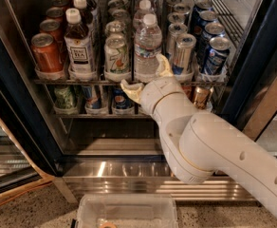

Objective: Pick water bottle from top shelf of fridge

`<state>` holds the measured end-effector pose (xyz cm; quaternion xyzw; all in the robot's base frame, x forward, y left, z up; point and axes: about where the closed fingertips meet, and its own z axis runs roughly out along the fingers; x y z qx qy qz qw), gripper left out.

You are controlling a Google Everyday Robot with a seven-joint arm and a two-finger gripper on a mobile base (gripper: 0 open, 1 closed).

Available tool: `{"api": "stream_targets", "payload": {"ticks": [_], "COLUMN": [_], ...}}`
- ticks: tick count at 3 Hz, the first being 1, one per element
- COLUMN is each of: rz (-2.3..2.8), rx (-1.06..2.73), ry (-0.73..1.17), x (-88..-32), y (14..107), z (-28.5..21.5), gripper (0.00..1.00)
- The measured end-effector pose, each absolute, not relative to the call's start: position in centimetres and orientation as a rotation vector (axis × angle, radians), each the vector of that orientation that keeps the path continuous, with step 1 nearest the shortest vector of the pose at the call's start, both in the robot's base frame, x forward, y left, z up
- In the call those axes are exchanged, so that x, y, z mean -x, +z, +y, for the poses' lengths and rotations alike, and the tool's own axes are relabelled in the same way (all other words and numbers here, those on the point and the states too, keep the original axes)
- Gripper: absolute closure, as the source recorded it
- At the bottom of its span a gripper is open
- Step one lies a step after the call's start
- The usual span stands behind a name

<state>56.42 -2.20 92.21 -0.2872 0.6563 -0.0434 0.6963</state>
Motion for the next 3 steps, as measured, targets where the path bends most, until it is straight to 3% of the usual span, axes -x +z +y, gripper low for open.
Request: {"api": "stream_targets", "payload": {"ticks": [3], "rz": [1.36], "rx": [0.597], "ry": [-0.176], "x": [-59.2], "y": [94.9], "z": [-1.7], "gripper": [0.33]}}
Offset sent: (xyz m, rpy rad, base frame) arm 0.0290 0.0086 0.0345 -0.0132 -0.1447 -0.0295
